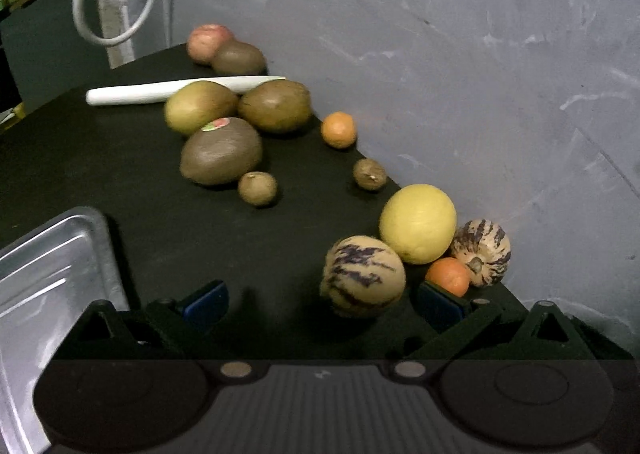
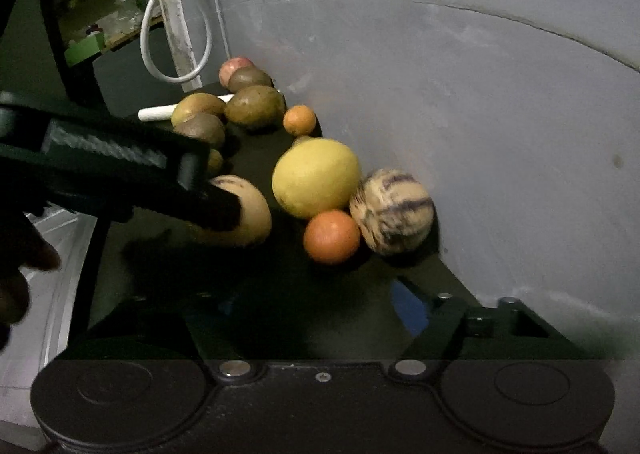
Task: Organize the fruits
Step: 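Reach the left tool to the striped melon while the right tool reaches the orange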
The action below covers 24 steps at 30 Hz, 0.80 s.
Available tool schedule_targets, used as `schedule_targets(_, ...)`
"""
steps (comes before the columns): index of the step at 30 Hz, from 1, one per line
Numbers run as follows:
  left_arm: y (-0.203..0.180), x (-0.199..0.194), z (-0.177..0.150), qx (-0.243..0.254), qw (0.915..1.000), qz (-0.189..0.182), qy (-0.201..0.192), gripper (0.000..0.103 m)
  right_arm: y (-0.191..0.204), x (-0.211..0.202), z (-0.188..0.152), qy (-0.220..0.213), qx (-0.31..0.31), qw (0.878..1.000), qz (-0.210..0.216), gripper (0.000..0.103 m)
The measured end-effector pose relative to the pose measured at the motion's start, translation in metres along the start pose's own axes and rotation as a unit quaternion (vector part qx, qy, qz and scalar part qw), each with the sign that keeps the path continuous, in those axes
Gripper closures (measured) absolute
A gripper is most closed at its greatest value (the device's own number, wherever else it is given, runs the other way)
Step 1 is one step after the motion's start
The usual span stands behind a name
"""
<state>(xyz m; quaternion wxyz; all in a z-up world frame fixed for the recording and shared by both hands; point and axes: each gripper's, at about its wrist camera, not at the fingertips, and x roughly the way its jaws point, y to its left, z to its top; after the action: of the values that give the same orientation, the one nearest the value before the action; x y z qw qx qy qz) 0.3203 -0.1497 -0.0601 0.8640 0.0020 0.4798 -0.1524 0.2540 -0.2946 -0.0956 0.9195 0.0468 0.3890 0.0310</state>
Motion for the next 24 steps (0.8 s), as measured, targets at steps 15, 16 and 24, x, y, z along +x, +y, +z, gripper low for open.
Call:
schedule_targets(15, -0.002, 0.026, 0.007, -0.021, 0.9992, -0.022, 0.026, 0.025, 0.014, 0.019, 0.012, -0.020, -0.031, 0.999, -0.010, 0.053)
schedule_targets(16, -0.004, 0.025, 0.007, -0.021, 0.9992, -0.024, 0.025, 0.029, 0.015, 0.020, 0.013, -0.021, -0.031, 0.999, -0.013, 0.055)
schedule_targets(24, -0.007, 0.026, 0.013, -0.027, 0.9985, -0.038, 0.028, 0.047, 0.019, 0.023, 0.012, -0.026, -0.039, 0.999, -0.017, 0.062)
